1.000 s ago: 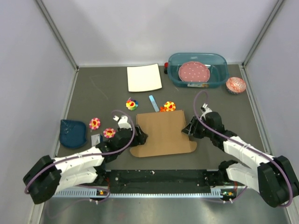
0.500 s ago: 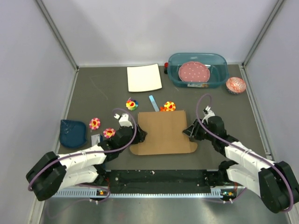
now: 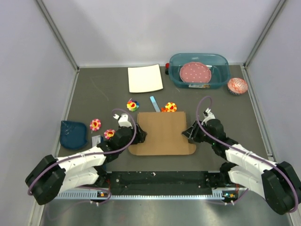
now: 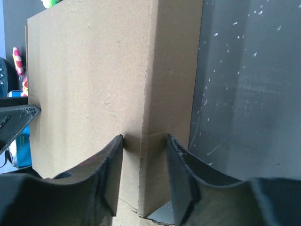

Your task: Fold the paper box

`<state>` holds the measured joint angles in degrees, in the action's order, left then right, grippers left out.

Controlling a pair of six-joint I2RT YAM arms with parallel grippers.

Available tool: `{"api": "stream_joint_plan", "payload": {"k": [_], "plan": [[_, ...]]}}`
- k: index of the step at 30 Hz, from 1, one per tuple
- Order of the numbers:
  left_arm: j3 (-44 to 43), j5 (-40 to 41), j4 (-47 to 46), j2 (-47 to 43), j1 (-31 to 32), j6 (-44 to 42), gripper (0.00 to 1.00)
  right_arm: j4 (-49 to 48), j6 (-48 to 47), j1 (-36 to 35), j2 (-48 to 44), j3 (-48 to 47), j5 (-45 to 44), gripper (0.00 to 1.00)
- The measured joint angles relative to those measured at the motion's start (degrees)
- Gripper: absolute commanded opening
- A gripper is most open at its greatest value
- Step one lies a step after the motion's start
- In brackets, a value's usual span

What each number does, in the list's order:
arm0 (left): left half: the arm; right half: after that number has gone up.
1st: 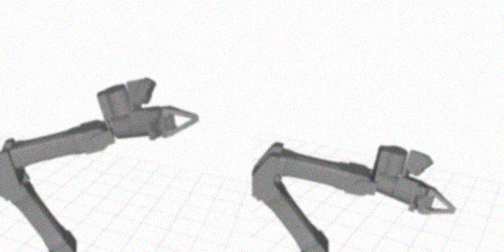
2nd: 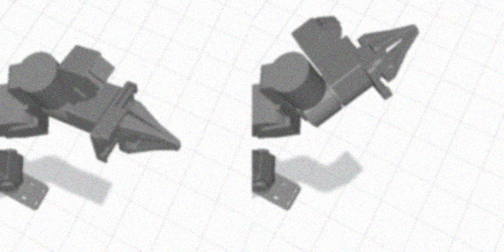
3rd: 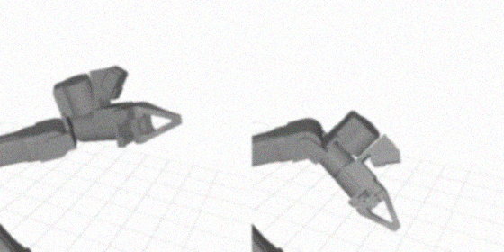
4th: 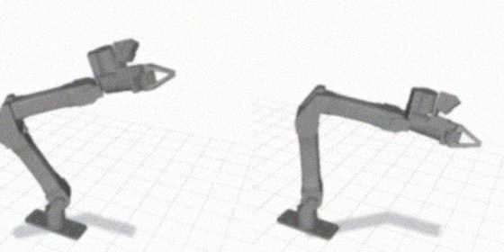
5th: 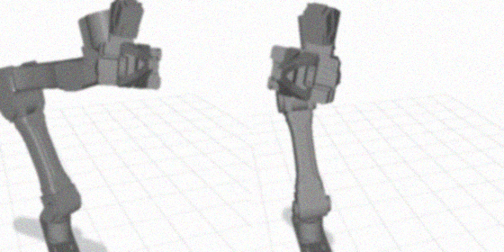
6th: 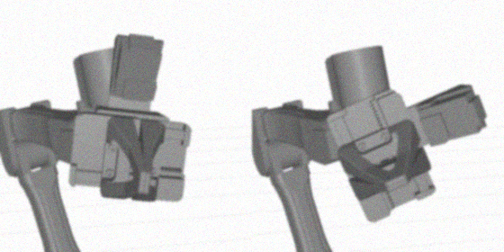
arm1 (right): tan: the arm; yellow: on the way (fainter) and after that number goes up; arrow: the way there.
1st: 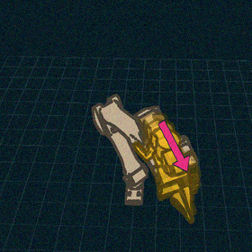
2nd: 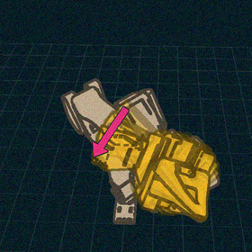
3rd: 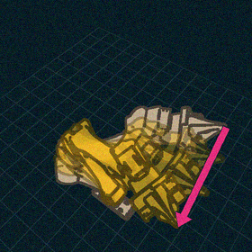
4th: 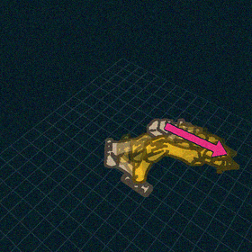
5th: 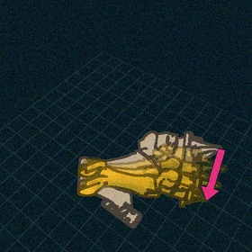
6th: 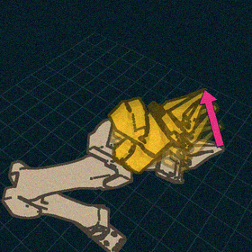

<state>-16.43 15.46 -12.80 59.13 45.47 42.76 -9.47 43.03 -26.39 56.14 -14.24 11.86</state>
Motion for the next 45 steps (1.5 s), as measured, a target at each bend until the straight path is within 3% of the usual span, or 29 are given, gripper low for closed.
{"api": "stream_joint_plan", "payload": {"k": [2,5,9,13,16,25,26,38,45], "plan": [[-0.1,0.0,0.9,-0.7,0.0,-0.1,0.78,0.4,0.3,-0.2,-0.3,-0.1,-0.2,0.62],[-0.2,0.3,4.3,-3.3,0.0,-0.2,0.86,5.1,0.5,-1.0,-1.9,-0.7,-0.2,0.75],[-0.4,2.2,10.8,-12.4,0.0,-0.6,0.92,16.1,-0.8,-1.6,-7.1,-3.8,-1.8,0.8],[-2.1,4.8,14.9,-20.2,0.0,-1.3,0.89,22.7,-2.9,-0.9,-10.2,-9.3,-3.5,0.8],[-2.5,6.8,16.9,-23.4,0.0,-1.2,0.79,23.4,-3.9,0.4,-10.6,-10.2,-4.0,0.7],[3.5,11.7,21.3,-26.9,-2.1,1.6,0.63,24.3,-2.5,2.0,-12.5,-1.8,-4.2,0.32],[3.7,11.9,21.4,-26.3,-2.6,1.8,0.57,24.2,-2.3,2.0,-12.5,-1.4,-4.1,0.27],[6.3,2.2,11.8,-16.9,-8.3,0.1,0.01,15.7,0.5,2.2,-9.6,0.9,-0.7,0.06],[6.6,-3.0,7.0,-16.6,-8.5,-0.5,0.0,13.0,0.7,2.2,-7.4,0.9,1.7,0.0]]}}
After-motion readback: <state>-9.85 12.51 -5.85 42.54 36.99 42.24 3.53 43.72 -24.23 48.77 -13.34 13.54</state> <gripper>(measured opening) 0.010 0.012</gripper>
